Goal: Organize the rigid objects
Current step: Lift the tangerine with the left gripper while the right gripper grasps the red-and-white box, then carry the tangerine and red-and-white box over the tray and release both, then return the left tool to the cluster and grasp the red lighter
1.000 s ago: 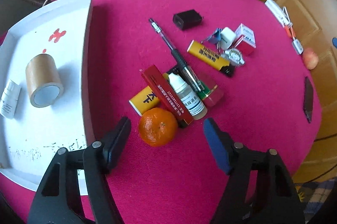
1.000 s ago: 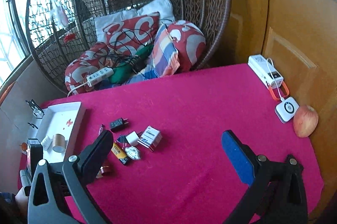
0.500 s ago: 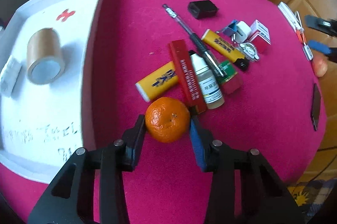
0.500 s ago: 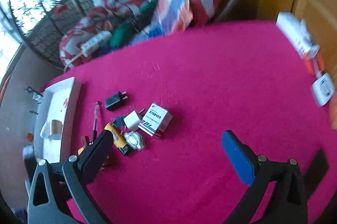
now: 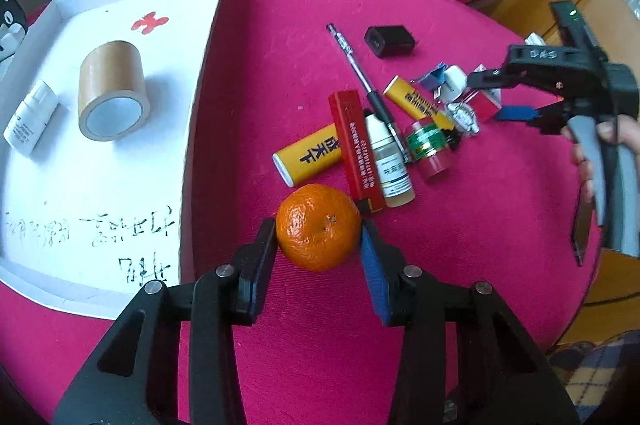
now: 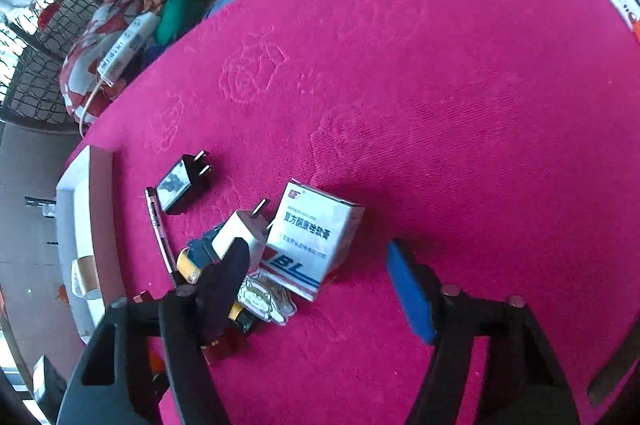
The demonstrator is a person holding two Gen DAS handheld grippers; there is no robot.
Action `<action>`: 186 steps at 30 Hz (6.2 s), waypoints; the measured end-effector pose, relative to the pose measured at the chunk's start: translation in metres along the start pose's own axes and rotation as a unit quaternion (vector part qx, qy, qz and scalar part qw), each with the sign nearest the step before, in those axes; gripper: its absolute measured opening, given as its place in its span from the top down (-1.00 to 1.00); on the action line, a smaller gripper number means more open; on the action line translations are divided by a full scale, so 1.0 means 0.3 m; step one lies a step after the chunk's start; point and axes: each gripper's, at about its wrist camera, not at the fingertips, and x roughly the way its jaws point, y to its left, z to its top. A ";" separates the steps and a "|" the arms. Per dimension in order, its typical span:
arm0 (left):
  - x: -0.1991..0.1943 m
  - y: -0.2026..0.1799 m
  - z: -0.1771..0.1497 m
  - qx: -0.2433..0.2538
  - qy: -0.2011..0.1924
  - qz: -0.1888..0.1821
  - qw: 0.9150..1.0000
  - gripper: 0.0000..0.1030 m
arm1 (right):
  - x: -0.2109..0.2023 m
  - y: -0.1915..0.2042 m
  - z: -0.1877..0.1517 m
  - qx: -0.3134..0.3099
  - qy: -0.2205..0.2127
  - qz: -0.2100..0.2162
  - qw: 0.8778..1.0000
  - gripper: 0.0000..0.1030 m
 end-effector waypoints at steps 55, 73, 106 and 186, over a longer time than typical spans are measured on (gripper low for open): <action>-0.896 0.381 0.235 0.007 -0.288 0.062 0.956 0.21 | -0.742 0.921 -0.425 -0.340 -0.277 0.210 0.874 0.40; -0.693 0.600 0.177 -0.021 -0.208 0.030 0.977 0.21 | -0.401 1.020 -0.398 -0.337 -0.169 0.168 0.911 0.40; -0.255 0.721 0.212 -0.070 -0.090 0.064 0.991 -0.68 | 0.059 1.102 -0.546 -0.426 -0.103 -0.014 0.899 -0.54; 0.157 -0.064 0.154 0.106 0.072 -0.033 0.991 0.52 | -0.329 -0.100 -0.379 -0.080 -0.132 -0.088 0.984 -1.00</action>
